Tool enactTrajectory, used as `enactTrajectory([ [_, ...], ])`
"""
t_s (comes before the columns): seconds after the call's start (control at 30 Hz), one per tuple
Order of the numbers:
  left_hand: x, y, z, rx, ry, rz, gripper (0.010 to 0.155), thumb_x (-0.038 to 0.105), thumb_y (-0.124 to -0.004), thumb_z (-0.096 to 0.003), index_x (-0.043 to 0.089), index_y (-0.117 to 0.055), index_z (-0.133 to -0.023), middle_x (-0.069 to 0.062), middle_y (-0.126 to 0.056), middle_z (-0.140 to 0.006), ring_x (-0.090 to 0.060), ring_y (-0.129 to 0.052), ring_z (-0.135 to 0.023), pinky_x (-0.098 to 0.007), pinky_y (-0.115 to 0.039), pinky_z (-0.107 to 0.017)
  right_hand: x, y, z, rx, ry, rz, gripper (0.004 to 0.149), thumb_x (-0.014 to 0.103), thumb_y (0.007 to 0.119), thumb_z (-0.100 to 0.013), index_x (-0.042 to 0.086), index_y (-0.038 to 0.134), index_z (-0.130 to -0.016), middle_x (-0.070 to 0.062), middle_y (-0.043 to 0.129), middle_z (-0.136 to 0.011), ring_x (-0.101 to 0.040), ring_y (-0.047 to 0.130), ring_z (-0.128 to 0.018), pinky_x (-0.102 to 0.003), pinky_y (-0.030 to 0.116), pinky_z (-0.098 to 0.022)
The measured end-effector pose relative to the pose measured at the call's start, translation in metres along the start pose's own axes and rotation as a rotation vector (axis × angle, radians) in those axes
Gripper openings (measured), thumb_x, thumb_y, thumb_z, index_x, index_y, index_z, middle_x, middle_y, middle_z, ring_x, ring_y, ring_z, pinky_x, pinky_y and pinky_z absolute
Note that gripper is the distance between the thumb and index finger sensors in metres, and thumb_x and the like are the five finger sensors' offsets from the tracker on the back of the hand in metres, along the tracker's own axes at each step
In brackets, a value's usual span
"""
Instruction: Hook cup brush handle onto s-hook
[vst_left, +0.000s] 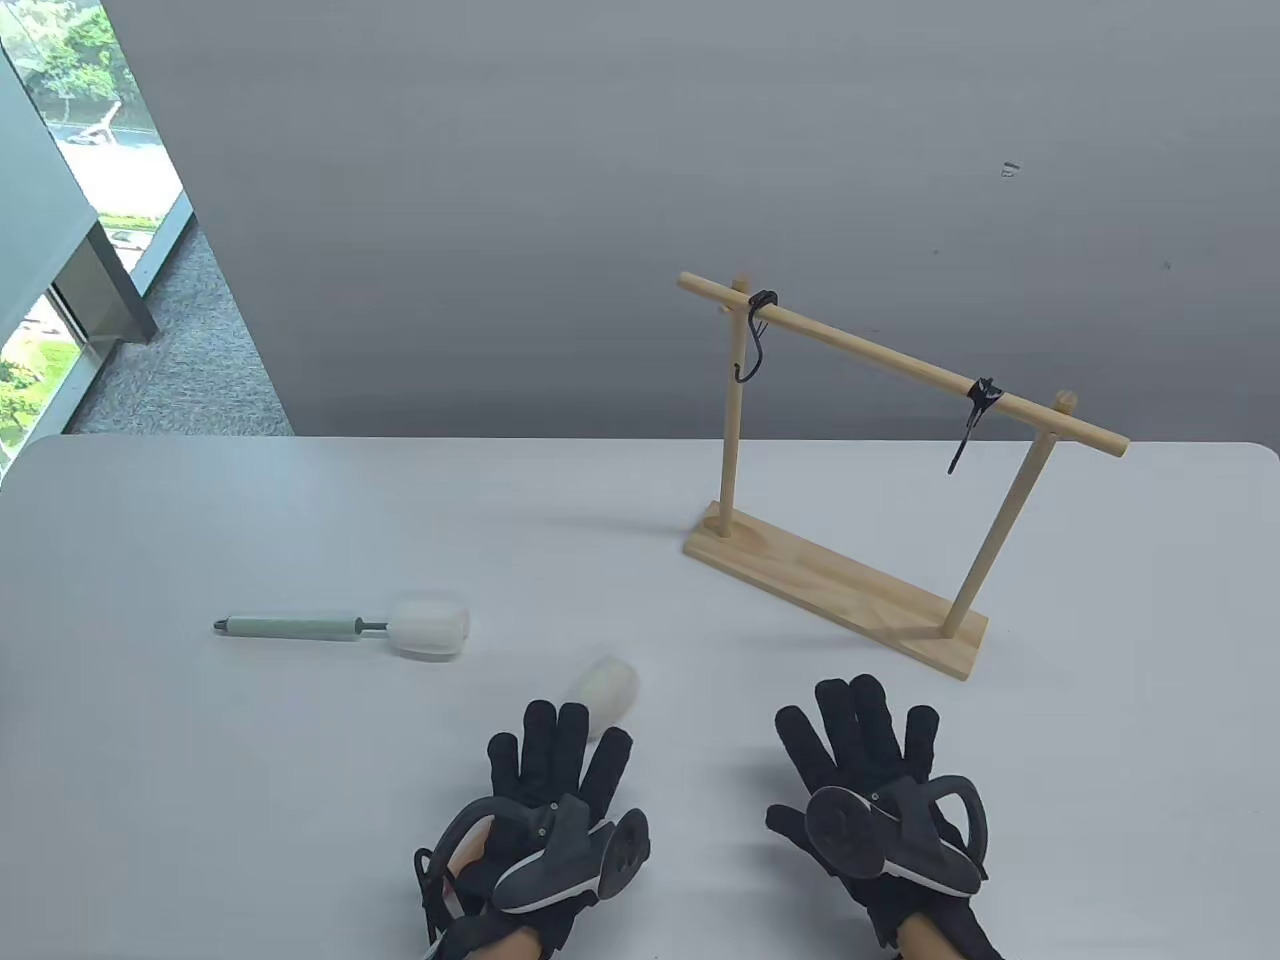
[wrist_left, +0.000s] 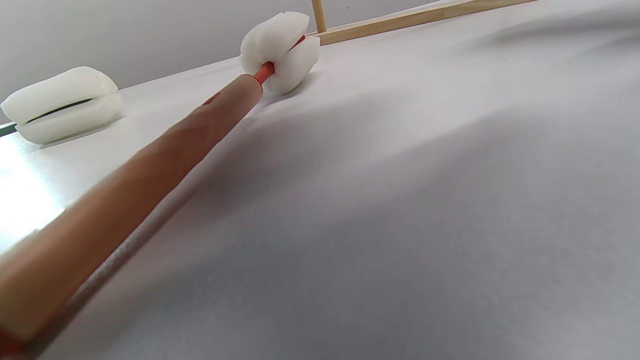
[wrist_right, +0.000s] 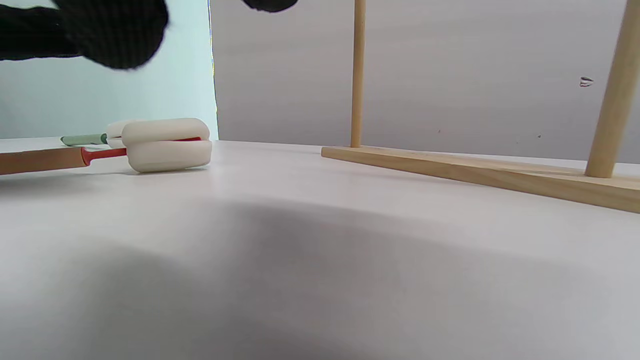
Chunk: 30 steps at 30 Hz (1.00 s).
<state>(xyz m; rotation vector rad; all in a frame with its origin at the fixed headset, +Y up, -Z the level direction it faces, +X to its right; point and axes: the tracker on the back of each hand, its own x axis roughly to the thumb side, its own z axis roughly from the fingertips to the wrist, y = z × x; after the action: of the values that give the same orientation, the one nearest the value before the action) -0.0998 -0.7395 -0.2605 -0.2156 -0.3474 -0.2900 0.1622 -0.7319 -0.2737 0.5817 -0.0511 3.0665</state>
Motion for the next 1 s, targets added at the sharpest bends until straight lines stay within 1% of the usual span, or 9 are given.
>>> enactTrajectory([
  [0.13, -0.001, 0.001, 0.001, -0.017, 0.013, -0.012, 0.09, 0.073, -0.036, -0.0457, 0.02, 0.007, -0.104, -0.028, 0.001, -0.112, -0.058, -0.004, -0.104, -0.074, -0.027, -0.071, 0.001, 0.0, 0.0, 0.003, -0.005, 0.005, 0.082, 0.057, 0.064, -0.048, 0.021, 0.023, -0.11, -0.023, 0.004, -0.11, -0.051, 0.004, -0.102, -0.076, 0.005, -0.06],
  [0.23, -0.006, 0.003, 0.002, 0.0, 0.045, 0.014, 0.09, 0.073, -0.038, -0.0457, 0.02, 0.006, -0.104, -0.028, 0.001, -0.112, -0.057, -0.005, -0.104, -0.074, -0.026, -0.071, 0.001, 0.0, 0.001, 0.002, -0.002, 0.001, 0.082, 0.057, 0.063, -0.048, 0.021, 0.023, -0.11, -0.023, 0.004, -0.11, -0.051, 0.004, -0.102, -0.076, 0.005, -0.06],
  [0.47, -0.018, 0.004, -0.003, -0.003, 0.123, 0.051, 0.092, 0.07, -0.047, -0.0465, 0.019, 0.001, -0.106, -0.027, -0.004, -0.113, -0.056, -0.01, -0.105, -0.073, -0.027, -0.071, -0.001, 0.0, 0.002, -0.002, 0.01, -0.017, 0.082, 0.057, 0.063, -0.049, 0.02, 0.023, -0.11, -0.023, 0.004, -0.109, -0.051, 0.004, -0.102, -0.076, 0.006, -0.06],
  [0.6, -0.03, 0.003, -0.003, -0.015, 0.185, 0.065, 0.095, 0.07, -0.052, -0.046, 0.017, -0.003, -0.107, -0.026, -0.008, -0.114, -0.056, -0.014, -0.107, -0.073, -0.028, -0.071, -0.001, 0.0, 0.003, -0.002, 0.016, -0.019, 0.082, 0.057, 0.063, -0.049, 0.02, 0.023, -0.11, -0.023, 0.004, -0.109, -0.051, 0.004, -0.102, -0.076, 0.006, -0.06],
  [0.7, -0.047, 0.0, -0.002, -0.019, 0.264, 0.08, 0.095, 0.068, -0.057, -0.0455, 0.015, -0.01, -0.108, -0.025, -0.014, -0.115, -0.055, -0.02, -0.108, -0.072, -0.03, -0.072, -0.001, -0.001, 0.004, -0.002, 0.02, -0.023, 0.082, 0.057, 0.063, -0.049, 0.02, 0.024, -0.11, -0.023, 0.004, -0.109, -0.051, 0.004, -0.101, -0.076, 0.006, -0.06],
  [0.83, -0.073, -0.011, 0.001, -0.1, 0.365, 0.095, 0.089, 0.065, -0.063, -0.0456, 0.016, -0.025, -0.11, -0.024, -0.025, -0.116, -0.054, -0.029, -0.108, -0.072, -0.033, -0.071, -0.001, 0.0, 0.003, 0.001, 0.018, -0.031, 0.082, 0.057, 0.063, -0.049, 0.019, 0.024, -0.11, -0.024, 0.005, -0.109, -0.051, 0.005, -0.101, -0.076, 0.007, -0.06],
  [0.87, -0.077, -0.013, 0.001, -0.115, 0.375, 0.098, 0.087, 0.064, -0.063, -0.0456, 0.017, -0.028, -0.11, -0.023, -0.027, -0.116, -0.053, -0.031, -0.108, -0.071, -0.034, -0.071, -0.001, 0.001, 0.003, 0.006, 0.016, -0.029, 0.082, 0.057, 0.063, -0.049, 0.019, 0.025, -0.11, -0.024, 0.005, -0.109, -0.052, 0.005, -0.101, -0.076, 0.007, -0.06],
  [0.93, -0.089, -0.022, 0.003, -0.179, 0.387, 0.132, 0.082, 0.064, -0.065, -0.045, 0.019, -0.037, -0.108, -0.023, -0.03, -0.116, -0.053, -0.033, -0.108, -0.071, -0.035, -0.071, 0.0, 0.003, 0.001, 0.023, 0.009, -0.022, 0.082, 0.057, 0.063, -0.049, 0.019, 0.024, -0.11, -0.024, 0.005, -0.109, -0.052, 0.005, -0.101, -0.076, 0.007, -0.06],
  [1.0, -0.095, -0.026, 0.003, -0.194, 0.366, 0.186, 0.078, 0.066, -0.065, -0.0441, 0.022, -0.046, -0.106, -0.022, -0.034, -0.116, -0.053, -0.035, -0.108, -0.072, -0.035, -0.07, 0.001, 0.003, 0.001, 0.026, 0.003, -0.022, 0.082, 0.057, 0.063, -0.049, 0.019, 0.025, -0.111, -0.024, 0.005, -0.109, -0.052, 0.005, -0.101, -0.076, 0.007, -0.06],
])
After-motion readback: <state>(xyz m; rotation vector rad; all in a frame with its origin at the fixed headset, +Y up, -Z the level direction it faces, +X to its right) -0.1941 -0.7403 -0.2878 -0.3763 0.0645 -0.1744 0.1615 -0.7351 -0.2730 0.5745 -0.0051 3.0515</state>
